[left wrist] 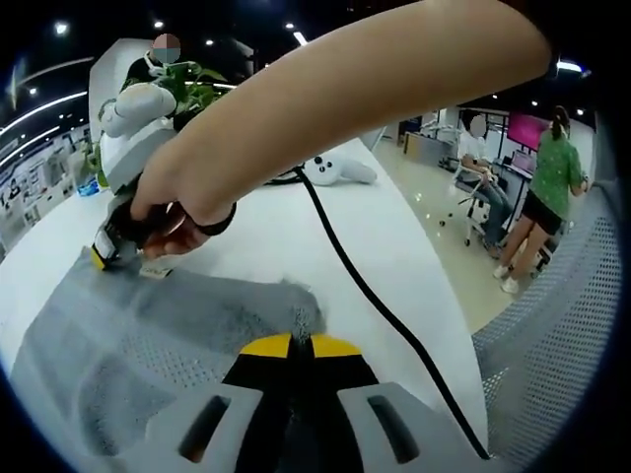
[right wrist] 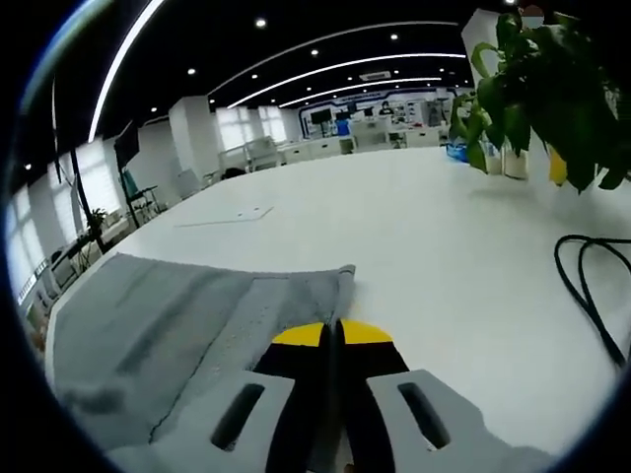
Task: Fold the towel on the table until its edges align and the towel forms a compact rectangular stack.
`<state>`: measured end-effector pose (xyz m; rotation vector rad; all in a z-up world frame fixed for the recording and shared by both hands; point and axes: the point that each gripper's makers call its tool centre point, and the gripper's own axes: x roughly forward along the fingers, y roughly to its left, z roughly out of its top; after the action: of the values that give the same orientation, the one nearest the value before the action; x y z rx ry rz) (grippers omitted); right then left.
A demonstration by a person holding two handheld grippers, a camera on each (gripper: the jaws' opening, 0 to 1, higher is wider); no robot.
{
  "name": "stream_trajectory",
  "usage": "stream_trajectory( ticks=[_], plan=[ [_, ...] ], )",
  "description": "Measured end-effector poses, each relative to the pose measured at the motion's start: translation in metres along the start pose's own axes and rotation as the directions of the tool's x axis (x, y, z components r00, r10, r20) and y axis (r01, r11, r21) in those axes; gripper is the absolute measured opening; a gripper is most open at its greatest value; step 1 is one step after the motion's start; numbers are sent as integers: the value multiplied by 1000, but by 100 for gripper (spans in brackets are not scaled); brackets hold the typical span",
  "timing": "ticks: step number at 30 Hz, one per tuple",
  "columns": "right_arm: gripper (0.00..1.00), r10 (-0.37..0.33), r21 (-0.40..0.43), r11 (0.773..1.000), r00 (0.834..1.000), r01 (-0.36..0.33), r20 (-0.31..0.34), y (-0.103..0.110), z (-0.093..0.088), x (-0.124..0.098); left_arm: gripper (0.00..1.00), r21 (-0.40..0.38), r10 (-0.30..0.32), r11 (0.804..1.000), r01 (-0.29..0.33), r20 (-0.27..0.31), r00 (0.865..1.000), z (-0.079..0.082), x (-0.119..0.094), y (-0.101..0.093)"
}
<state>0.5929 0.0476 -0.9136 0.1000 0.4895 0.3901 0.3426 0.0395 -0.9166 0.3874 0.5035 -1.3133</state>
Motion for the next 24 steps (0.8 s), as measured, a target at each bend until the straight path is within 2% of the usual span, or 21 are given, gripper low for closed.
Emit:
stream_trajectory(
  ticks=[3, 5, 9, 12, 17, 19, 22, 24],
  plan=[
    [2, -4, 6, 1000, 1000, 4, 2, 0, 0, 0, 5, 27, 1, 1000, -1, 0, 1000, 0, 1, -1],
    [2, -8, 69, 998, 1000, 7, 12, 0, 0, 0, 5, 30, 0, 1000, 0, -3, 1000, 1, 1, -1],
    [2, -9, 38, 999, 1000, 9, -8, 0, 1, 0, 5, 18, -3, 1000, 3, -1, 1000, 3, 1, -1],
    [2, -10, 56, 998, 1000, 11, -16, 0, 0, 0, 5, 10, -3, 1000, 3, -1, 1000, 3, 1, -1],
    [1, -18, 153, 988, 1000, 19, -8, -2, 1, 0, 4, 26, -3, 1000, 3, -5, 1000, 4, 1, -1],
    [1, -14, 168, 986, 1000, 16, -13, -3, 2, 1, 4, 29, 2, 1000, -1, -8, 1000, 5, -1, -1],
    [1, -3, 235, 972, 999, 12, -36, -2, 2, 1, 4, 32, 7, 999, -7, 0, 1000, 9, -8, 1],
    [1, 5, 228, 974, 999, 3, -32, 3, 5, -3, 4, 27, 16, 1000, -17, 14, 1000, 15, -13, 3]
  ],
)
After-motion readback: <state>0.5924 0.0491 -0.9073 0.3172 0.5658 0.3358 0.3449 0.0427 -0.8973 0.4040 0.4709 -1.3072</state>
